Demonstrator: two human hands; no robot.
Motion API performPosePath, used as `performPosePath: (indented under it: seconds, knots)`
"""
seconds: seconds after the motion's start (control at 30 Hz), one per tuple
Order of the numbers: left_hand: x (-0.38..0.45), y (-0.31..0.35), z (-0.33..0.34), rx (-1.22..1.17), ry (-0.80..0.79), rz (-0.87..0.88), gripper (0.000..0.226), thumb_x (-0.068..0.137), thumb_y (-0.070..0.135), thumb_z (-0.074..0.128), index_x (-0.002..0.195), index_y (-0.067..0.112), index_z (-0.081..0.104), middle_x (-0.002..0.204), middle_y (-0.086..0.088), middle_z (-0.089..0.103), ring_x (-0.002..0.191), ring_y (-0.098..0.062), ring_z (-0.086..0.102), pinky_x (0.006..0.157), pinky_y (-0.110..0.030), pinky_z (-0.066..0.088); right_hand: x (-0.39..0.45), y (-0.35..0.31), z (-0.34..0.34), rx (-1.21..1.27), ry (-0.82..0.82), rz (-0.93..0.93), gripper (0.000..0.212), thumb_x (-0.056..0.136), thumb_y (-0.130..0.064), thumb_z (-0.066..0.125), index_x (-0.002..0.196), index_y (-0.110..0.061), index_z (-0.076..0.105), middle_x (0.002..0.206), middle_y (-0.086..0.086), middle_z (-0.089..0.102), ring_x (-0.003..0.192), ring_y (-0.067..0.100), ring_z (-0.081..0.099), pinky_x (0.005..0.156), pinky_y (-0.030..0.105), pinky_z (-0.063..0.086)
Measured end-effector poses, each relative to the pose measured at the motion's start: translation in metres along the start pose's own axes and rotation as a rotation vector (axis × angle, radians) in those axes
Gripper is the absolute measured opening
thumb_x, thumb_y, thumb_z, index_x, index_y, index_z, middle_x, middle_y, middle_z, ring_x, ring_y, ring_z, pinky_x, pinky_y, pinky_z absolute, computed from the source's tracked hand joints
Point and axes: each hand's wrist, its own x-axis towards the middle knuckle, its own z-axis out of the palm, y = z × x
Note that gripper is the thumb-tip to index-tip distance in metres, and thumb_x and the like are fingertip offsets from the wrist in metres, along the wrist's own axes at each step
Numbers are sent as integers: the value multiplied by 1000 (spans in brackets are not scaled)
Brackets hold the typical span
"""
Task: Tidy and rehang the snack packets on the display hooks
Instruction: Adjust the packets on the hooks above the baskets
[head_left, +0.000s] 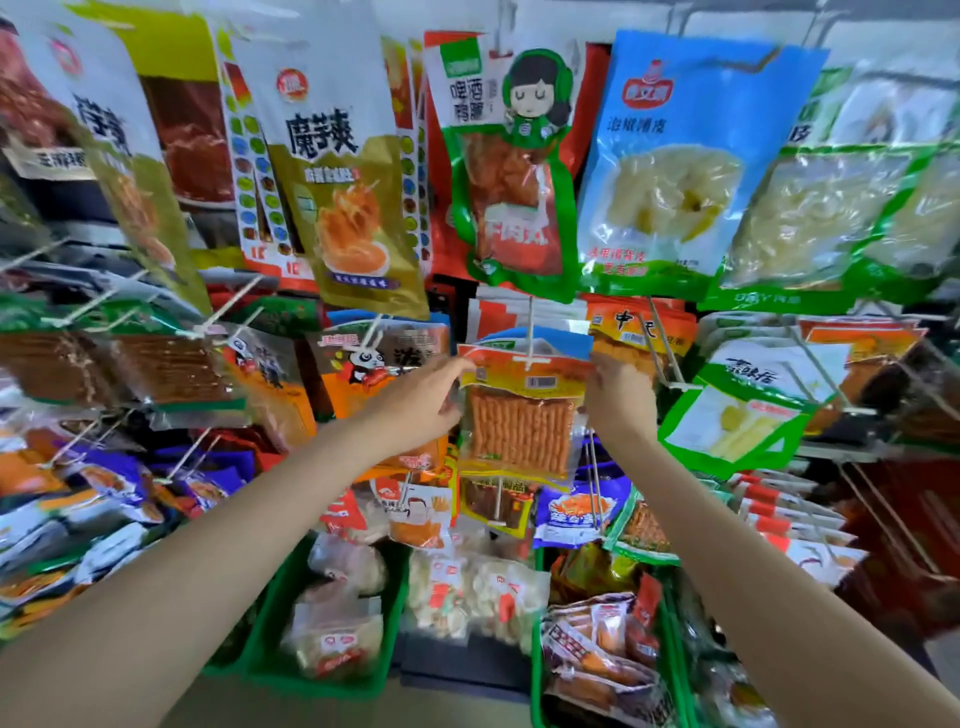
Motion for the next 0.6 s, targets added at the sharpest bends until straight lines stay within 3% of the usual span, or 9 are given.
performPosePath:
  seconds: [0.03,0.1,0.2,0.27,0.37,0.5,0.6]
  knots:
    - [-6,-7,-2,-8,2,15,48,93,13,46,137,22,31,144,3,30,84,-25,62,66,-41,51,-4,-10,-3,51,76,-27,34,93,-4,40,121,-8,58,104,20,65,81,34,65,62,33,49]
    - [-19,-21,-7,-19,41,45,45,93,12,47,135,21,34,142,4,32,91,-25,62,72,-39,51,-14,-38,-13,110,210,-125,34,90,1,41,119,-6,57,116,18,59,90,35,62,65,31,42]
    - [-36,-42,-16,-44,140,55,39,93,10,45,130,19,42,136,3,40,89,-21,62,75,-36,50,-24,-83,-23,133,211,-259,26,90,-4,43,106,-6,64,108,16,63,89,32,62,59,30,39]
    - [-47,-54,-22,-60,186,33,36,92,10,44,127,16,46,133,3,43,96,-18,61,82,-34,49,-31,-106,-18,77,109,-346,23,89,-5,46,98,-4,67,98,16,69,86,32,65,63,34,48]
    - [-56,-74,-28,-63,283,-15,30,90,7,46,118,13,54,124,0,52,98,-16,58,81,-30,46,-38,-129,1,-31,-117,-354,30,89,-3,45,115,-5,62,115,14,65,99,31,62,81,32,46]
    - [-64,-101,-36,-97,340,-117,20,89,7,50,104,16,59,113,1,56,84,-14,55,67,-26,40,-26,-137,42,-106,-482,-403,64,88,2,46,146,-13,23,153,7,25,134,27,37,103,33,35]
    - [-70,-115,-39,-174,338,-164,19,89,6,51,102,16,59,102,1,54,81,-17,56,65,-28,47,-9,-142,67,-162,-577,-379,76,87,5,44,149,-16,6,158,2,6,144,24,17,110,34,27]
